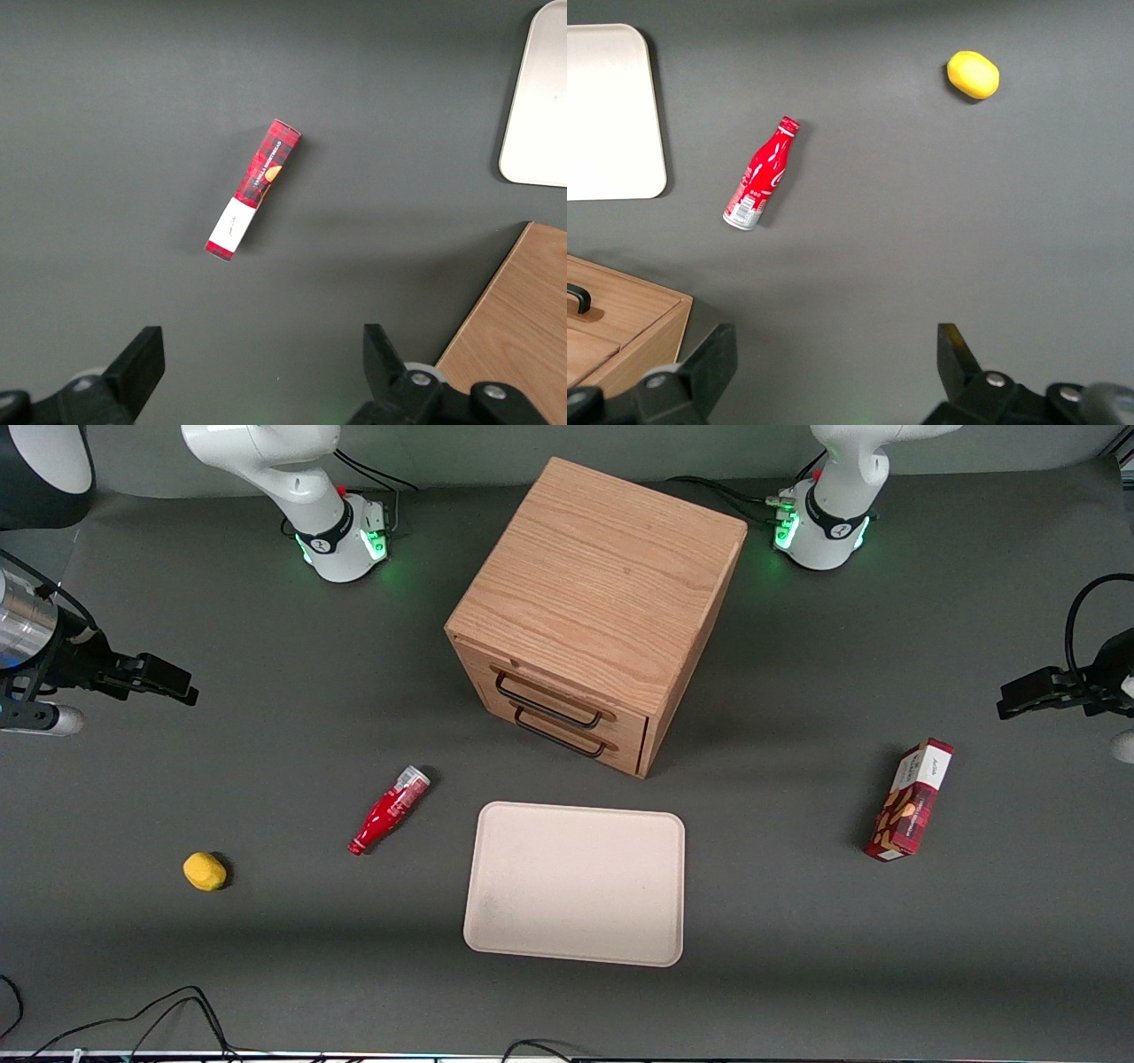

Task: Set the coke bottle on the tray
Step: 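Move the open right gripper down toward the red Coca-Cola bottle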

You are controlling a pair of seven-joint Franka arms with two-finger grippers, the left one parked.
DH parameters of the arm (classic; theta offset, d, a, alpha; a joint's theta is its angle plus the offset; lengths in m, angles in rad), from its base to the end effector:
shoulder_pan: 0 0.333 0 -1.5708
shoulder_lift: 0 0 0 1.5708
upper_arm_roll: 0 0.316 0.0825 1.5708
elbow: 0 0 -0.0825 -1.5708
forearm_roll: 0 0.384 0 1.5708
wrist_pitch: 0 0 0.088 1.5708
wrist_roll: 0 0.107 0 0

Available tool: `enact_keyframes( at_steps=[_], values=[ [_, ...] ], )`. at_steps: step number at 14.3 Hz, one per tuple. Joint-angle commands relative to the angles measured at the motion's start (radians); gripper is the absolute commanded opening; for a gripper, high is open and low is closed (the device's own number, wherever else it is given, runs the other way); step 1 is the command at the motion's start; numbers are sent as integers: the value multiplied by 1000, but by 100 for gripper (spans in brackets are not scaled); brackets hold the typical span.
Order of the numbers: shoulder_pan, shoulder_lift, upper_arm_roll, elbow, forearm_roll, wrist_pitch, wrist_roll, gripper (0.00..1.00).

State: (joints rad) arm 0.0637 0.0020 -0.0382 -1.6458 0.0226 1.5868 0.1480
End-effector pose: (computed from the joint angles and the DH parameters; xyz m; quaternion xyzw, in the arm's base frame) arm 0.5534 0.0165 0.5894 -0.9976 0.0617 0.0314 0.0086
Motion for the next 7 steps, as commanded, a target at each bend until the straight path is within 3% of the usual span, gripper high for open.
enact_keyframes(
  at_steps=[1, 7],
  values=[
    [-15, 15, 21, 32, 10, -28, -1, 100],
    [-21, 62, 31, 98, 10, -34, -1, 100]
  ],
)
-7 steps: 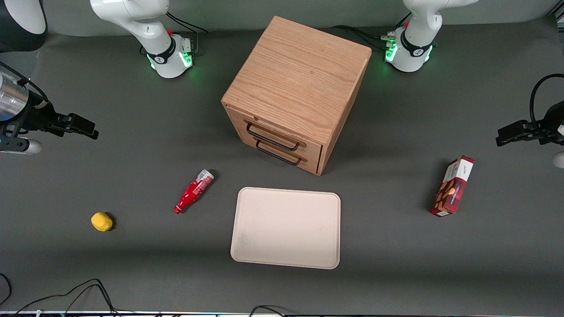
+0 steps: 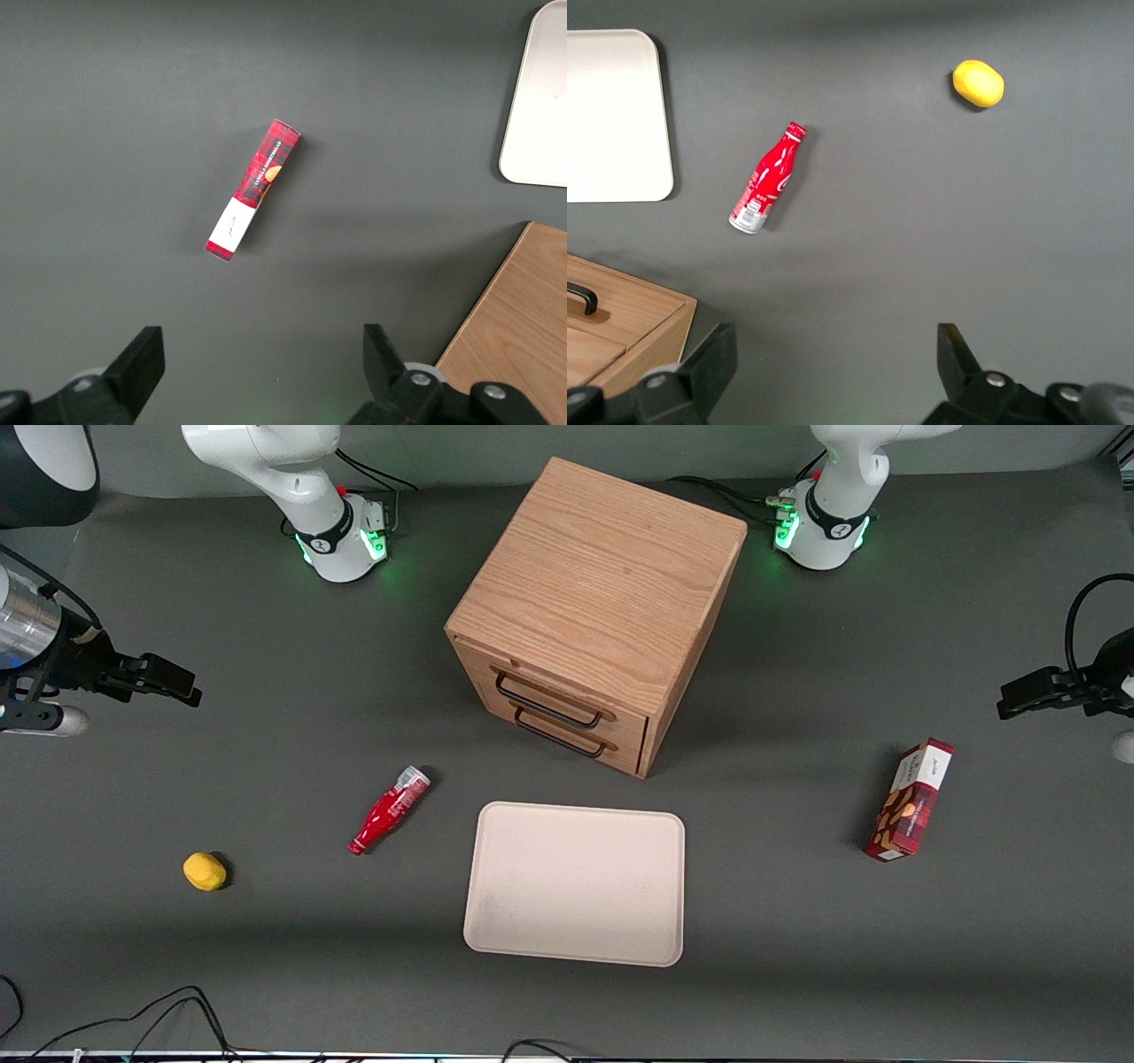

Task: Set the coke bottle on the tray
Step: 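Move the open right gripper down toward the red Coca-Cola bottle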

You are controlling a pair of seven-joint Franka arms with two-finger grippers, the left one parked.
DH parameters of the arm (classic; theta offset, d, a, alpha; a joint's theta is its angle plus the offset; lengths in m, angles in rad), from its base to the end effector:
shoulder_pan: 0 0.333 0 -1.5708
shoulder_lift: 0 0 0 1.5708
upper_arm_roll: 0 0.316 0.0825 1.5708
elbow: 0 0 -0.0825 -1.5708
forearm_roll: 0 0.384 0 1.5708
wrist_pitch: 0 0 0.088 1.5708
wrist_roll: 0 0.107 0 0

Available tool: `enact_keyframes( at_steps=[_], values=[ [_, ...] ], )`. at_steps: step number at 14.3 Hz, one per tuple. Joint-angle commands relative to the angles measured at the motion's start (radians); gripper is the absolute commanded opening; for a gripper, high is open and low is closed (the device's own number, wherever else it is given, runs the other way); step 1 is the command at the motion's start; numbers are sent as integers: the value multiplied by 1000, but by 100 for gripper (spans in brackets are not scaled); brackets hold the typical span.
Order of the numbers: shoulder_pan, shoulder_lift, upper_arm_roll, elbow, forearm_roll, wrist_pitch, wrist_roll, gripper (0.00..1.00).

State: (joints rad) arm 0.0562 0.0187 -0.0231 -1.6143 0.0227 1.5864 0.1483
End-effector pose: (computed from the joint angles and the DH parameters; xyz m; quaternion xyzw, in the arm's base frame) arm 0.5593 0.0210 0.5949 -0.9980 0.0580 0.0242 0.0090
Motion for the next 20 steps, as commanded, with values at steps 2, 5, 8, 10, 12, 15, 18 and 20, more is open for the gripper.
enact_keyframes(
  at_steps=[2, 5, 8, 10, 12, 15, 18, 20],
  values=[
    [-10, 58, 17, 70, 10, -46, 2, 100],
    [-4, 108, 25, 57, 64, -43, 219, 100],
    [-4, 167, 78, 15, 75, 53, 399, 100],
    [-4, 168, 124, -105, 68, 198, 482, 100],
    [-3, 168, 135, -226, 62, 350, 528, 100],
    [23, 225, 150, -357, 27, 597, 660, 100],
    [46, 289, 152, -410, -9, 731, 747, 100],
    [62, 340, 150, -424, -20, 808, 805, 100]
  ],
)
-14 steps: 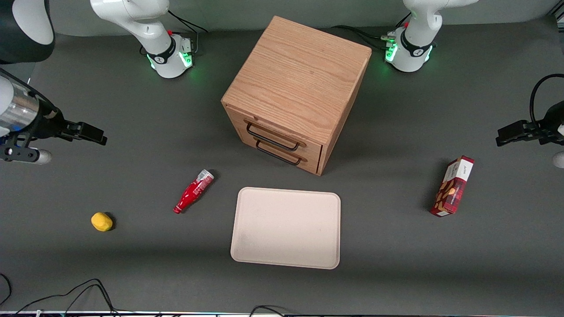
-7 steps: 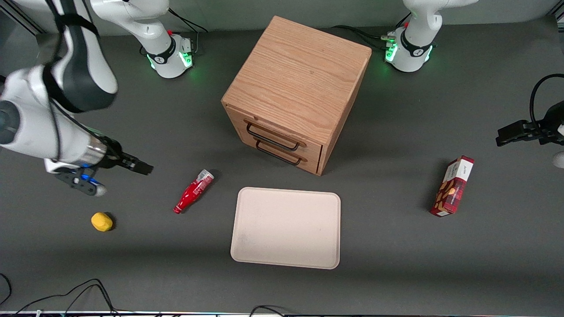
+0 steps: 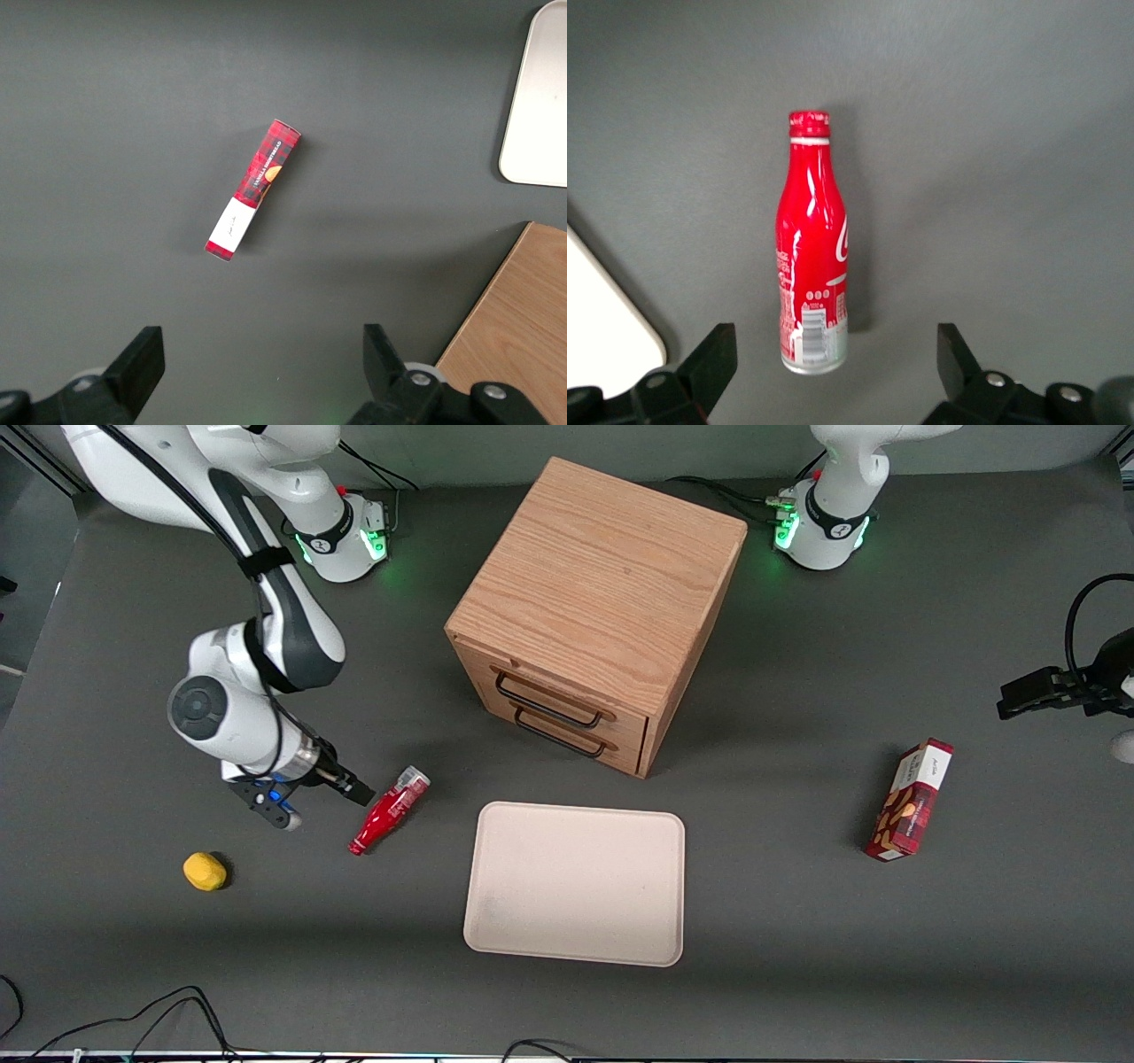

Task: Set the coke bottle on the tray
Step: 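Close the right gripper around the bottle's body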

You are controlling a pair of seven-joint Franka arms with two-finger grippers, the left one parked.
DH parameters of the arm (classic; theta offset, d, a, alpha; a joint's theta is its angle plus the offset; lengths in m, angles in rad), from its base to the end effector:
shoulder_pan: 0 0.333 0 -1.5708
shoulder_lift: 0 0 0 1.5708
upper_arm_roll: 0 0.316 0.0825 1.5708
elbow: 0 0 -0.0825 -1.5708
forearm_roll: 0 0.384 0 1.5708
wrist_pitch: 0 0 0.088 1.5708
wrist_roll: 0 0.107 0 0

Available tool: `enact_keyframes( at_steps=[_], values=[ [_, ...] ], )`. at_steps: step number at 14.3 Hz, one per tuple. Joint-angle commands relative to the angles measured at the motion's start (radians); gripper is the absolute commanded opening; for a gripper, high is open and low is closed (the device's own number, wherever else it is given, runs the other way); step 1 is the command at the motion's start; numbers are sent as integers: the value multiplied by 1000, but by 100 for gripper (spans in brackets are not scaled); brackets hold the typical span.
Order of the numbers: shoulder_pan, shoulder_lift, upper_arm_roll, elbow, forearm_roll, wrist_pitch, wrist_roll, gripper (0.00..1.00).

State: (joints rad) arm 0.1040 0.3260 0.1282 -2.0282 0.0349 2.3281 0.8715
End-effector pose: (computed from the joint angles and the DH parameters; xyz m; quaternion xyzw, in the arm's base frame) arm 0.5793 0.1355 0.2857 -0.9439 0.3285 0.0275 0.0219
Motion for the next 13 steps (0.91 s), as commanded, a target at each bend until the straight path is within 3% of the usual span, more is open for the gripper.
enact_keyframes(
  at_steps=[1, 4, 13],
  values=[
    [16, 59, -1, -10, -59, 98, 119, 100],
    [37, 128, -1, -6, -122, 172, 187, 100],
    [46, 225, -2, 42, -128, 247, 221, 100]
  ],
)
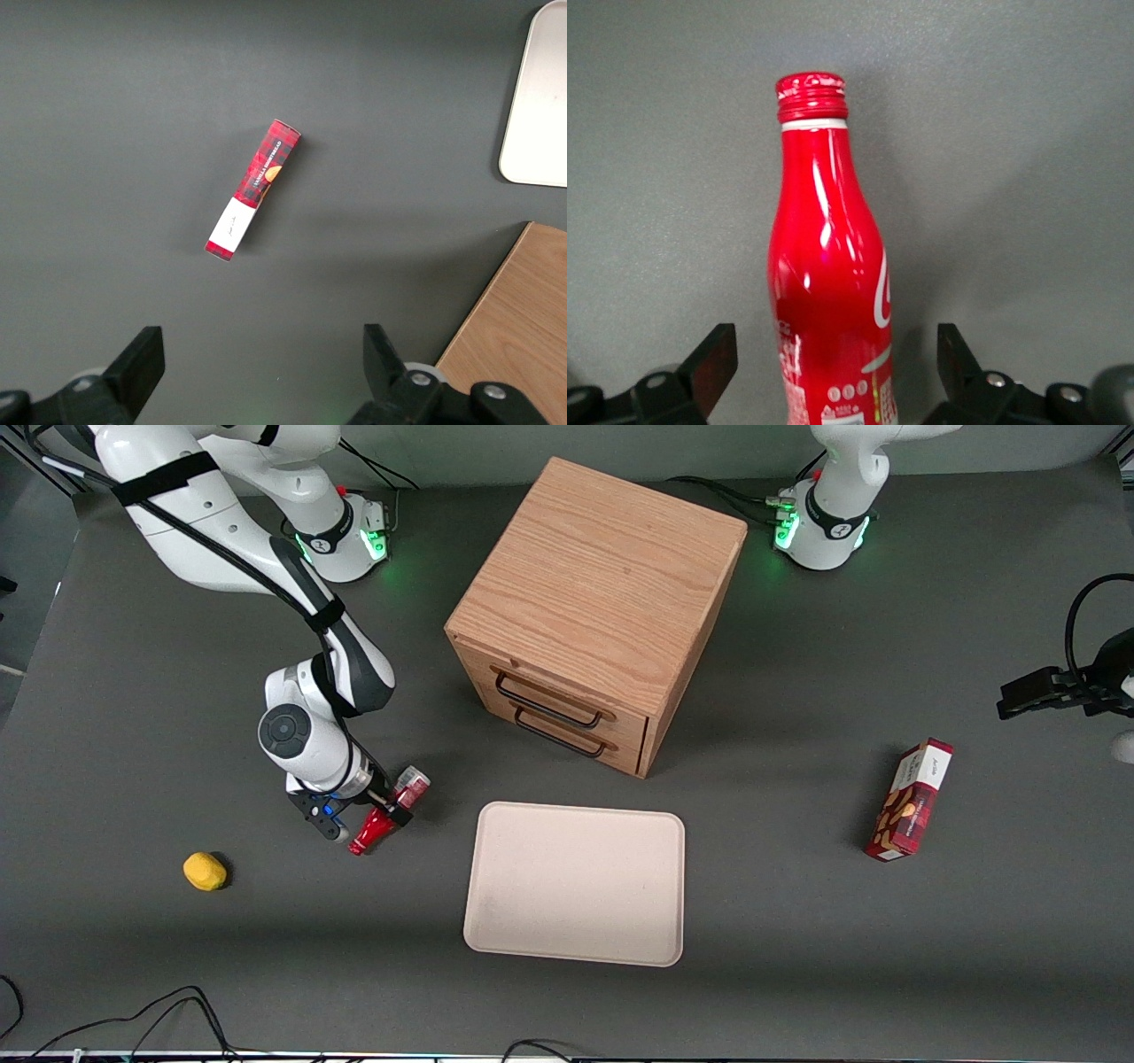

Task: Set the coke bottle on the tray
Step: 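Close the right gripper around the bottle's body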

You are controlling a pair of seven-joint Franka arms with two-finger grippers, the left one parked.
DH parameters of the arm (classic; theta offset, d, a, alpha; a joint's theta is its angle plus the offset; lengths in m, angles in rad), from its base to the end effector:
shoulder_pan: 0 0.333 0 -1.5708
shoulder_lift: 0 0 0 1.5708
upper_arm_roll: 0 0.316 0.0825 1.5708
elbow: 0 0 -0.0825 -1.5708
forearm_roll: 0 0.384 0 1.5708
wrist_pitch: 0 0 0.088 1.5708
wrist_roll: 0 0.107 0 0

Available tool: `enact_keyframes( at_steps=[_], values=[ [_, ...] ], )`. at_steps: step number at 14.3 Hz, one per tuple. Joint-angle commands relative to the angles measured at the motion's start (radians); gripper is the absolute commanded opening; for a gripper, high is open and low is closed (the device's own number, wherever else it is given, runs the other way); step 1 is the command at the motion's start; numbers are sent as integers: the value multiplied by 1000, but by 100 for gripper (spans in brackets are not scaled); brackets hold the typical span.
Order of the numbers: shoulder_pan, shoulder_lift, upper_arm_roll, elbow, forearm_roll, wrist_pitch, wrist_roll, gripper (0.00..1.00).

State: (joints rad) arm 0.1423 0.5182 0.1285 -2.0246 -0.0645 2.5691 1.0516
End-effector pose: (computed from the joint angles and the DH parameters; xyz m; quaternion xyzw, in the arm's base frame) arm 0.5822 0.1614 0.1938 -0.9313 0.3638 -0.0041 0.0206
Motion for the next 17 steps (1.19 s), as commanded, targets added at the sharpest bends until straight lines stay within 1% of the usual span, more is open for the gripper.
enact_keyframes(
  at_steps=[1, 6, 7, 8, 17],
  values=[
    [8, 34, -4, 38, -31, 8, 41, 100],
    [6, 37, -4, 38, -32, 10, 41, 100],
    [6, 37, -4, 38, -35, 11, 42, 78],
    [6, 36, -4, 35, -37, 11, 57, 1],
    [6, 34, -4, 35, -51, 19, 85, 0]
  ],
)
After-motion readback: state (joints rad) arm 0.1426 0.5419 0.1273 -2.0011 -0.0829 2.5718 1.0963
